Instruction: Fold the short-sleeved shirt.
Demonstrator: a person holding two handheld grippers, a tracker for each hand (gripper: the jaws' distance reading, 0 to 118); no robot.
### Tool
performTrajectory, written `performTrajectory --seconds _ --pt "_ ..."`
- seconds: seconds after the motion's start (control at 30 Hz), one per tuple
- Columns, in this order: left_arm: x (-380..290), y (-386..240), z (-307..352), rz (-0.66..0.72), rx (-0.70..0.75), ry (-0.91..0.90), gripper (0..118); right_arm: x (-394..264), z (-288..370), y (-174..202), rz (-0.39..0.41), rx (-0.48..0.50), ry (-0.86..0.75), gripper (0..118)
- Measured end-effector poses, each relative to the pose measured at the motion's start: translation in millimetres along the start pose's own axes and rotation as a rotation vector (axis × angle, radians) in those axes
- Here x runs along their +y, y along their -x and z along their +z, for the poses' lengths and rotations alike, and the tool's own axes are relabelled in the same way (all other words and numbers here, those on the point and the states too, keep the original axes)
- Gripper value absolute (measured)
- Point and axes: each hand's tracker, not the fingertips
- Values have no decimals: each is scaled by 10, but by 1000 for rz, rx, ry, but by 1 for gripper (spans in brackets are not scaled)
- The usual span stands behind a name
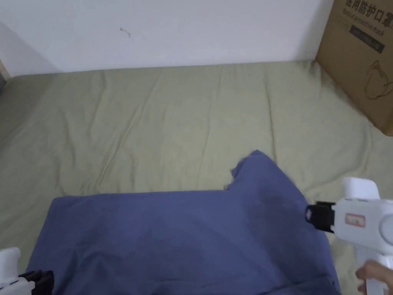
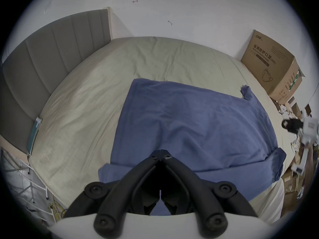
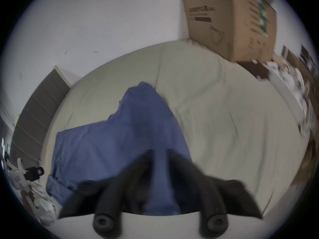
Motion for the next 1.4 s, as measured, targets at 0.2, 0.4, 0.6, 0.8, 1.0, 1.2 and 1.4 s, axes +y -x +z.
performTrajectory --seconds 0.2,0.4,0.6,0.8,1.0,1.2,1.4 --pt "179 39 -146 30 6 -1 0 566 -1073 22 144 -80 142 91" --pt "189 81 -216 36 29 17 0 453 -1305 -19 122 -65 264 88" --pt "288 101 -280 33 28 22 0 615 -1124 -24 32 39 228 3" --pt "847 152 -620 30 -9 -35 44 632 -1045 30 111 26 209 3" --pt "1442 217 -1478 49 16 65 113 659 -974 -36 68 50 198 3" --pt "1458 286 -2239 111 59 256 102 659 -997 17 104 37 204 3" --pt "1574 84 -1858 -40 81 171 9 657 -945 52 95 55 198 3"
